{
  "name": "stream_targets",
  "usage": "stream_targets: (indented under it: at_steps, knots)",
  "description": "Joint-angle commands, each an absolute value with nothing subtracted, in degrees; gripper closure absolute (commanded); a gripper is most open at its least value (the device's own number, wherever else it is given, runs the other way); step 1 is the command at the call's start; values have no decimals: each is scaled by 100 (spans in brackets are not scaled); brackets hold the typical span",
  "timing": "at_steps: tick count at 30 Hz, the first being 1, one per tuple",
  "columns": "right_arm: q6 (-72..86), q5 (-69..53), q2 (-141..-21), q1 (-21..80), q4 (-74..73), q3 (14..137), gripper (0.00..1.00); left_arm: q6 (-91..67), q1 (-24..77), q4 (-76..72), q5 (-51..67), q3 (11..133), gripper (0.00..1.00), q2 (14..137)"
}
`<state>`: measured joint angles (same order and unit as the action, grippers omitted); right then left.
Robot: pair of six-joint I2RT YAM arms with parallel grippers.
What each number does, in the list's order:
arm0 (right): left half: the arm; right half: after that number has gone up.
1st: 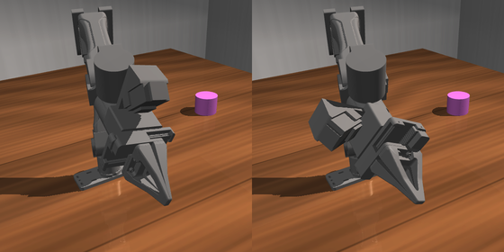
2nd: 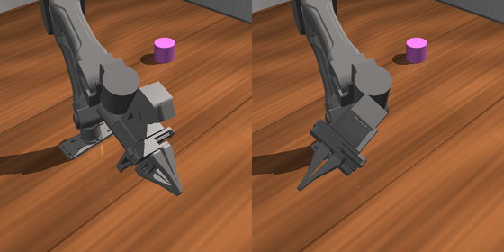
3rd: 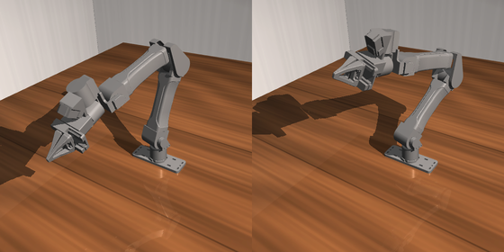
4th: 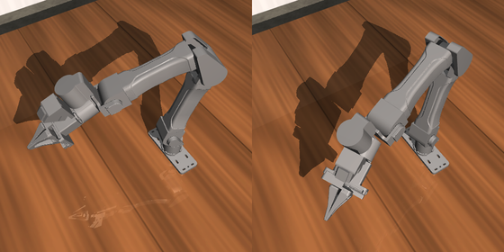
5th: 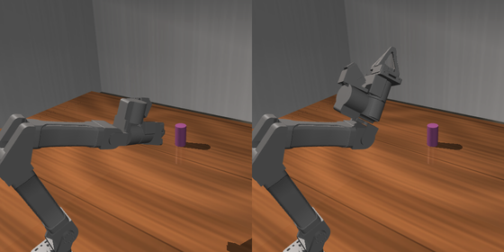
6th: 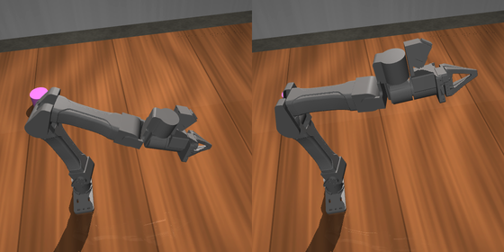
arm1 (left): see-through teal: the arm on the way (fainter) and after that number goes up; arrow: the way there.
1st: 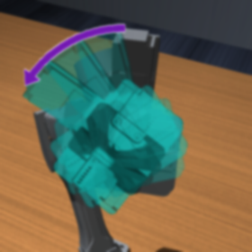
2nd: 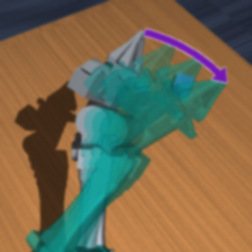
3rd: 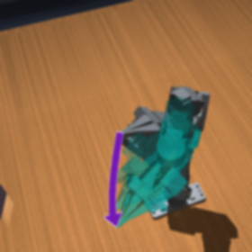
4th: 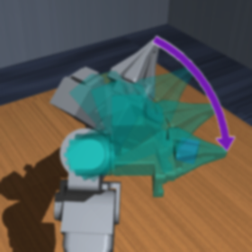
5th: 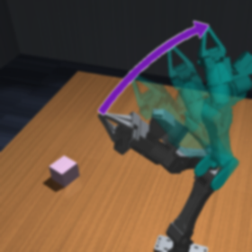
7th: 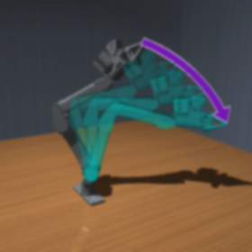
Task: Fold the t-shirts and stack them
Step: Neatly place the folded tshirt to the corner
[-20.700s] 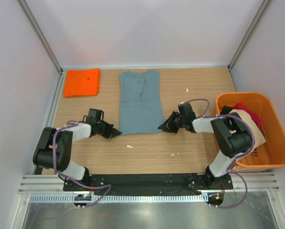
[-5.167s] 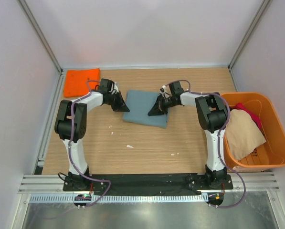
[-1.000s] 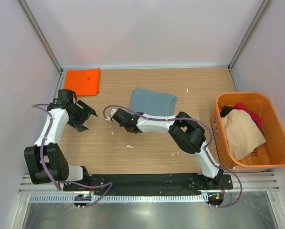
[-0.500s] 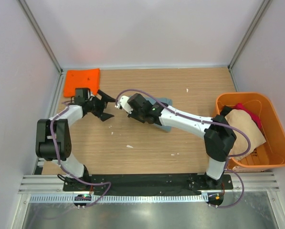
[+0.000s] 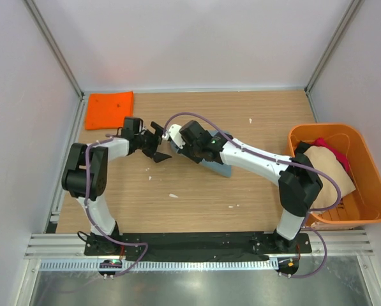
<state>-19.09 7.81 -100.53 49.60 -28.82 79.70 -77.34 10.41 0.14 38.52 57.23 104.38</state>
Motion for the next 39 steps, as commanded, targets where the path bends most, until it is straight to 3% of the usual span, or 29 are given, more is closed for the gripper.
stream_targets:
  at_steps: [1, 9, 11, 12, 13, 14, 15, 16, 17, 18, 21, 25, 33, 39]
  knots:
    - [-1784, 686, -9624, 4922, -2716, 8025, 98, -7919, 1265, -185, 3762, 6125, 0, 10792]
    - [-1626, 510, -9457, 4869, -2654, 7963, 98, -7946, 1468, -211, 3481, 6740, 11, 11662]
    - [-1565, 483, -9422, 4869, -2654, 7963, 96, -7884, 1468, -272, 3550, 6959, 21, 11873]
    - [-1521, 475, -9378, 4869, -2672, 7954, 89, -7858, 1468, -359, 3577, 7022, 27, 11926]
    - [-1416, 518, -9369, 4860, -2689, 7954, 82, -7683, 1459, -369, 3568, 7083, 45, 11962]
    - [-1311, 562, -9334, 4860, -2724, 7954, 74, -7516, 1459, -369, 3542, 7154, 57, 11962]
    - [-1196, 597, -9247, 4817, -2794, 7919, 53, -7367, 1433, -334, 3525, 7267, 68, 11953]
    - [-873, 693, -9150, 4764, -2812, 7875, 45, -7200, 1407, -299, 3524, 7347, 94, 11910]
    - [-705, 720, -9036, 4616, -2821, 7797, 39, -6763, 1398, -194, 3490, 7435, 100, 11866]
    - [-372, 712, -8765, 4527, -2830, 7613, 31, -6541, 1371, 250, 3411, 7679, 100, 11830]
    - [-27, 633, -8290, 4219, -2900, 7183, 25, -5627, 1362, 937, 3095, 8190, 100, 11646]
    - [307, 501, -7612, 3999, -2971, 6689, 23, -4695, 1362, 1913, 2401, 8954, 100, 11549]
    - [562, 281, -6777, 3858, -2883, 6030, 22, -2586, 1362, 5128, 635, 12302, 100, 12453]
    - [536, 167, -6539, 3744, -2891, 5678, 21, -1170, 1284, 6029, -543, 14071, 100, 12903]
